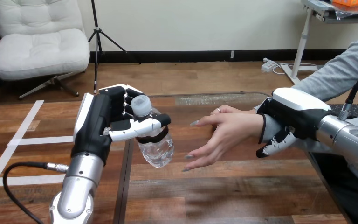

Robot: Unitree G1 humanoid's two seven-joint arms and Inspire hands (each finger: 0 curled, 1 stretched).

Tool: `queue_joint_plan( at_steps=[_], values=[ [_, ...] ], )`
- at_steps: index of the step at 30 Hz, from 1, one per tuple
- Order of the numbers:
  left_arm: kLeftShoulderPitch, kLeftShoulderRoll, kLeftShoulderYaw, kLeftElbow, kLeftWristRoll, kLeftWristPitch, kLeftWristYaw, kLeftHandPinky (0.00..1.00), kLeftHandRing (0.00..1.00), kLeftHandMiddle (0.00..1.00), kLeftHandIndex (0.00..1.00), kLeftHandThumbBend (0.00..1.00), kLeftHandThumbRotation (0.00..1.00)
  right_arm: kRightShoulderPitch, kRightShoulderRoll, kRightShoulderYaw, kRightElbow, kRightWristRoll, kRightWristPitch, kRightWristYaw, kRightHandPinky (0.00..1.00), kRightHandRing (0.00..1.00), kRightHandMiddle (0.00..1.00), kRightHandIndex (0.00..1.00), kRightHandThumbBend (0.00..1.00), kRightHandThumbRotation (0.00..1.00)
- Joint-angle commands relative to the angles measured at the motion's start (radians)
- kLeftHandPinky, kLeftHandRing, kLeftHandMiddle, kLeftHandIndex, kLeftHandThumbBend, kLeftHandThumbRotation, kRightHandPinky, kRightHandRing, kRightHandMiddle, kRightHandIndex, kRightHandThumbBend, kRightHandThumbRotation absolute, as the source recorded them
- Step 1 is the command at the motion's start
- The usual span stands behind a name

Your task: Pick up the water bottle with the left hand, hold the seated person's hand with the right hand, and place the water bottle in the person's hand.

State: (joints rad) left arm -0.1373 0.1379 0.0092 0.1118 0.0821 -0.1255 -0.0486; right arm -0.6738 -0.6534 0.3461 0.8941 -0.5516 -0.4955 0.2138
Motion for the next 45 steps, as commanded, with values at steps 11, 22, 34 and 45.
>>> queue_joint_plan(
  at_steps=[11, 22, 34, 45],
  values=[
    [-0.129, -0.048, -0.010, 0.047, -0.022, -0.065, 0.007, 0.29, 0.34, 0.38, 0.37, 0.77, 0.00, -0.101, 0.027, -0.029, -0.046, 0.026, -0.019, -0.005, 0.23, 0.27, 0.33, 0.33, 0.72, 0.00],
    [-0.164, -0.080, -0.015, 0.130, -0.034, -0.116, -0.005, 0.29, 0.34, 0.38, 0.38, 0.76, 0.00, -0.100, 0.028, -0.030, -0.049, 0.024, -0.022, -0.006, 0.24, 0.28, 0.33, 0.33, 0.72, 0.00],
    [-0.217, -0.102, -0.023, 0.257, -0.029, -0.212, -0.008, 0.29, 0.34, 0.38, 0.38, 0.77, 0.00, -0.092, 0.029, -0.037, -0.068, 0.031, -0.006, 0.009, 0.22, 0.27, 0.32, 0.33, 0.72, 0.00],
    [-0.254, -0.116, -0.033, 0.319, -0.012, -0.231, 0.001, 0.30, 0.35, 0.38, 0.38, 0.77, 0.00, -0.082, 0.028, -0.044, -0.087, 0.037, 0.002, 0.012, 0.22, 0.26, 0.32, 0.32, 0.72, 0.00]
  ],
)
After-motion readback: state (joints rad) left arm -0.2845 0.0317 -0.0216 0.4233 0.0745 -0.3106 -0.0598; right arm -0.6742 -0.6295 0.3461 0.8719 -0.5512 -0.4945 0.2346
